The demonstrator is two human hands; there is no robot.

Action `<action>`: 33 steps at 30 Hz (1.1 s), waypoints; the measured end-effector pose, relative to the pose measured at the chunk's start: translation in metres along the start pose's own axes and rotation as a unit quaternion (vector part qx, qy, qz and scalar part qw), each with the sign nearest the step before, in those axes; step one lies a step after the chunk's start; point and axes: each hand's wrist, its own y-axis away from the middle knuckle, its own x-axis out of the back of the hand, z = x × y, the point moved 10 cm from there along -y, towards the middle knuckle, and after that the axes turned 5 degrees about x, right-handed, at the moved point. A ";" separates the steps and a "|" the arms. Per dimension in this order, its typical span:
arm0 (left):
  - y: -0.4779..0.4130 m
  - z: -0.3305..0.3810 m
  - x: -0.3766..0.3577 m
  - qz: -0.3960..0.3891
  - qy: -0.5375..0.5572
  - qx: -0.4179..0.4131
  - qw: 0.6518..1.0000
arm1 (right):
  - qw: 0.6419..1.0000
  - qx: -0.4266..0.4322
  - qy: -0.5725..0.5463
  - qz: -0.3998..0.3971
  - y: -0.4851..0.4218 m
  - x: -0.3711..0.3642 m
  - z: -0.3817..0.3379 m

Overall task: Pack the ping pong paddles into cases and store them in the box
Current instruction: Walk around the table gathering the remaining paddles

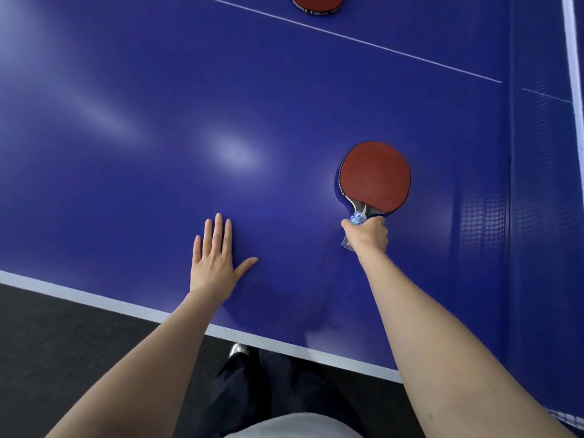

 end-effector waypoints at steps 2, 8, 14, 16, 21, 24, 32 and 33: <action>0.001 -0.001 -0.004 0.000 0.007 -0.001 1.000 | 1.000 -0.012 -0.012 -0.016 -0.003 -0.003 0.003; -0.002 -0.006 -0.010 0.003 0.006 0.003 1.000 | 0.987 -0.007 -0.160 -0.023 0.003 -0.015 -0.010; -0.004 -0.003 -0.011 -0.031 0.010 -0.005 0.999 | 0.975 0.039 -0.218 -0.037 0.027 -0.018 -0.019; -0.004 -0.001 -0.007 -0.044 0.012 -0.013 0.999 | 0.973 0.056 -0.218 -0.053 0.040 -0.024 -0.025; 0.008 -0.010 0.016 -0.051 0.007 -0.005 0.999 | 0.967 0.120 -0.207 -0.091 0.072 -0.037 -0.053; 0.026 -0.030 0.026 -0.053 0.032 0.029 0.998 | 0.960 0.160 -0.192 -0.123 0.093 -0.050 -0.071; 0.106 -0.122 0.035 -0.033 0.102 0.159 0.981 | 0.933 0.252 -0.113 -0.229 0.170 -0.109 -0.113; 0.118 -0.135 0.034 -0.028 0.106 0.177 0.978 | 0.928 0.265 -0.103 -0.241 0.182 -0.117 -0.116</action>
